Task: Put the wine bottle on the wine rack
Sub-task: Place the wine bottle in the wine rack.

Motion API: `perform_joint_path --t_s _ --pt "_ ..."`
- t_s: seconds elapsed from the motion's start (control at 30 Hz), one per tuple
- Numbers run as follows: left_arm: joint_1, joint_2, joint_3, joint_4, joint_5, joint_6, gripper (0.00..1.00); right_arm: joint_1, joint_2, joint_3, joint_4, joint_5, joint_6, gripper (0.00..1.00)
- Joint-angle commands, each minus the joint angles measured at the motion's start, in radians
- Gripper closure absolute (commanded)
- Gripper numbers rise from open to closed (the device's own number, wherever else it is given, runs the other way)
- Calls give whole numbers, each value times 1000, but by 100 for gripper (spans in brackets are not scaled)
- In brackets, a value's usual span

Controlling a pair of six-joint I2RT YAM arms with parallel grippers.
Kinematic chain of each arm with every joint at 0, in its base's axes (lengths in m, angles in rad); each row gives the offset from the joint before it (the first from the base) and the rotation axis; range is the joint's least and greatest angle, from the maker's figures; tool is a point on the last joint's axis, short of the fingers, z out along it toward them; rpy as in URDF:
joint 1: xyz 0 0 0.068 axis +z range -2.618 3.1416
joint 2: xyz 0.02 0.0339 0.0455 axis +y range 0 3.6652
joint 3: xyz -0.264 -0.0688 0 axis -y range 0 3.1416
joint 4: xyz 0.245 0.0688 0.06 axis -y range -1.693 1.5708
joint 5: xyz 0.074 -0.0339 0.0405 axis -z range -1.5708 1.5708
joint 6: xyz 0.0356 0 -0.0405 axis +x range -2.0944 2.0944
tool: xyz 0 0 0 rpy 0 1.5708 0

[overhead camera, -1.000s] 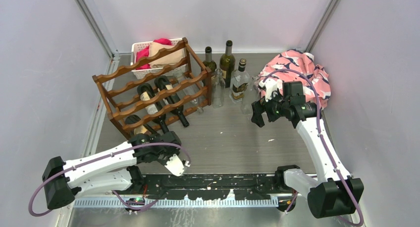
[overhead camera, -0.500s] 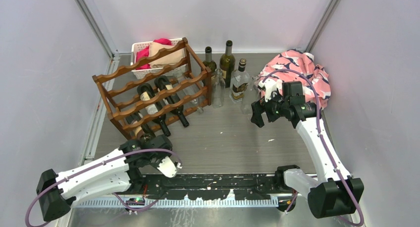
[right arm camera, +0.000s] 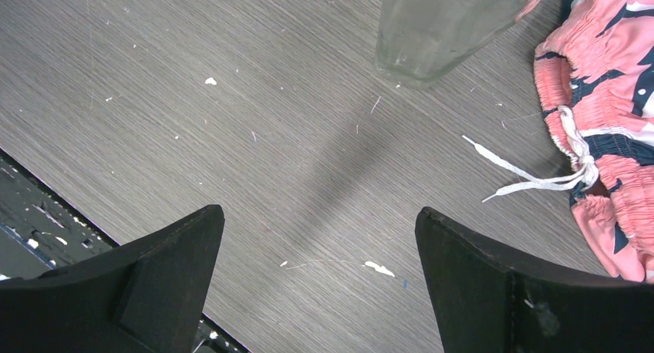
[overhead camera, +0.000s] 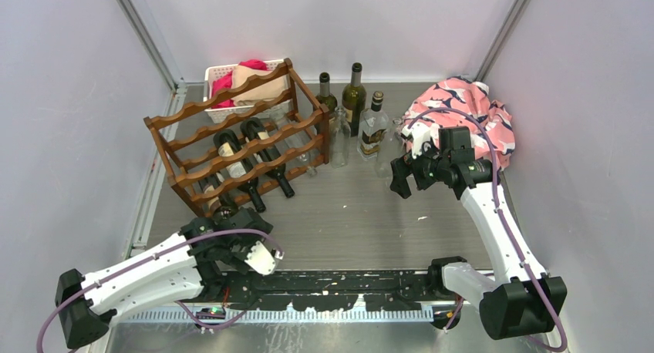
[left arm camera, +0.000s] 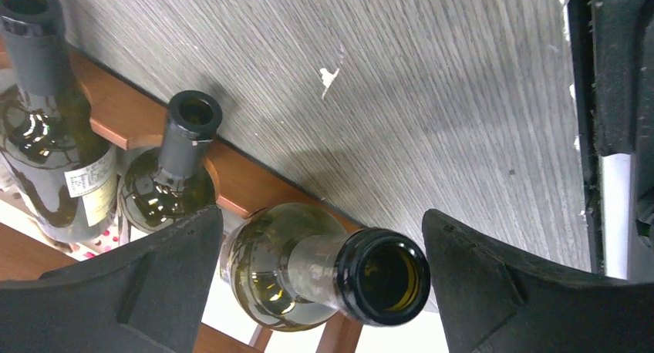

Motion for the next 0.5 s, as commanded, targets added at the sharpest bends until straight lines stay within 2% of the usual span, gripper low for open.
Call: perform_joint_path --t_s 0.0,0.23,0.47 --pt "1 6 100 -57 92 -41 0 7 0 1 24 -13 -14 0" --pt "-14 12 203 -145 229 -116 0 11 8 2 24 -9 -16 0" --pt "-43 50 283 -186 395 -117 0 17 17 2 24 -2 -18 0"
